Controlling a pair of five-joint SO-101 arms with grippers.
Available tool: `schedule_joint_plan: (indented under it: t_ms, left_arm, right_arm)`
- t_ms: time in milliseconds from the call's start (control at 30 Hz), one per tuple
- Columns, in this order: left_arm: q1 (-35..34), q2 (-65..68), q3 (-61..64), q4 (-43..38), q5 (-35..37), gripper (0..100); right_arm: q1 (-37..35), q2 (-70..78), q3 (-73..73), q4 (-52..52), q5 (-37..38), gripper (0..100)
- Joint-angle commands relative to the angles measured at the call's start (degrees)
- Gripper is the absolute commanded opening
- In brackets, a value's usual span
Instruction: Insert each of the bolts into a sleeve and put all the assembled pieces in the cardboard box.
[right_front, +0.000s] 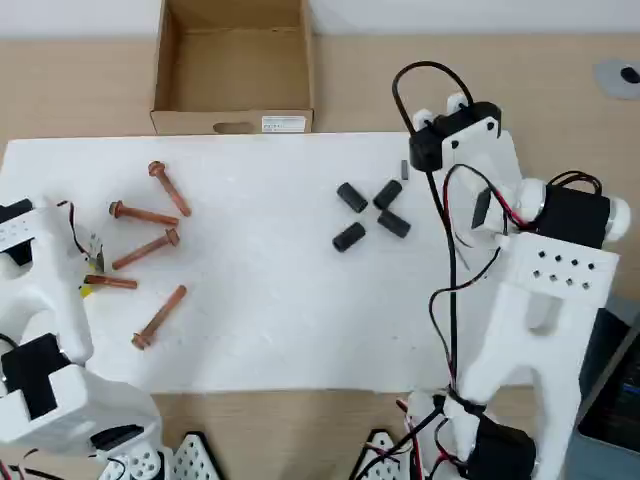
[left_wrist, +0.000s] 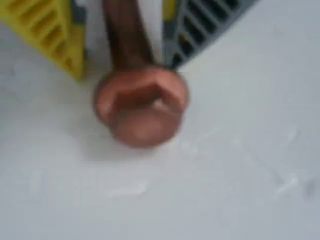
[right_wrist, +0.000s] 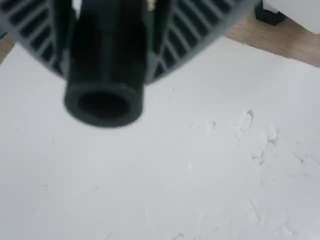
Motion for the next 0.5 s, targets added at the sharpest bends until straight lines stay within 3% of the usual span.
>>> schedule_joint_plan:
  t_ms: [0, 233, 467]
  left_arm:
    - [-0.44, 1.63, -0.97, -0.62, -0.35, 0]
    - [-0.35, 1.01, -1.23, 0.00, -0.35, 0]
    - [0.62, -6.37, -10.02, 11.52, -4.13, 0]
  right_arm:
    - [0.66, -2.15, 0.04, 1.14, 0.44, 1.0]
    - [0.40, -2.24, -1.01, 1.14, 0.44, 1.0]
    - [0.57, -3.56, -4.62, 1.23, 0.26, 1.0]
